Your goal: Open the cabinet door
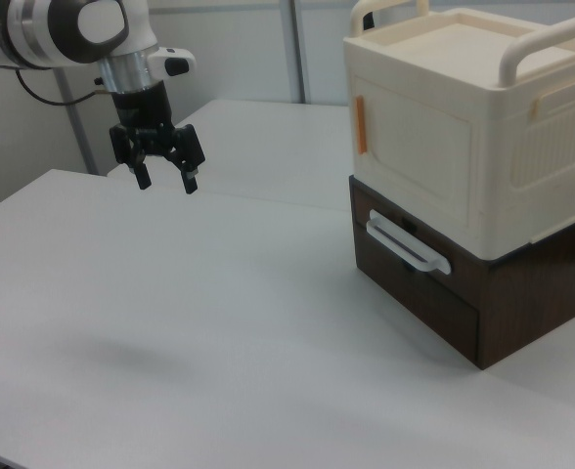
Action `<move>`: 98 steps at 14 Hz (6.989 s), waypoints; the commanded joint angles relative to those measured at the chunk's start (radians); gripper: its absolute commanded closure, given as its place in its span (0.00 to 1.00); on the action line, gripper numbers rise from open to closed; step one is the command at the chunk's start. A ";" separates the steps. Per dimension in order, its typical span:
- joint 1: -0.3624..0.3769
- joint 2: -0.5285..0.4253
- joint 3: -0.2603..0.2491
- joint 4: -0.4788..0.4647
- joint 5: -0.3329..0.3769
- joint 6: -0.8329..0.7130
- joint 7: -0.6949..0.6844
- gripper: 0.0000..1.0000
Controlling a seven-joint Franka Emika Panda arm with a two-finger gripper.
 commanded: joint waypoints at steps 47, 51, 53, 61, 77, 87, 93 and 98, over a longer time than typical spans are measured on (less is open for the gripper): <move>-0.202 0.296 -0.099 0.183 -0.167 0.836 0.286 0.96; -0.195 0.234 -0.087 0.163 -0.112 0.617 0.246 0.97; -0.192 0.208 -0.087 0.163 -0.068 0.534 0.234 0.93; -0.167 0.078 -0.076 0.178 0.053 0.158 0.108 0.11; -0.199 0.082 -0.062 0.269 0.083 0.368 0.105 0.00; -0.256 0.073 -0.088 0.227 0.067 0.089 -0.235 0.00; -0.224 0.073 -0.044 0.209 0.071 0.057 -0.122 0.00; -0.219 0.064 0.059 0.161 0.045 -0.029 -0.105 0.00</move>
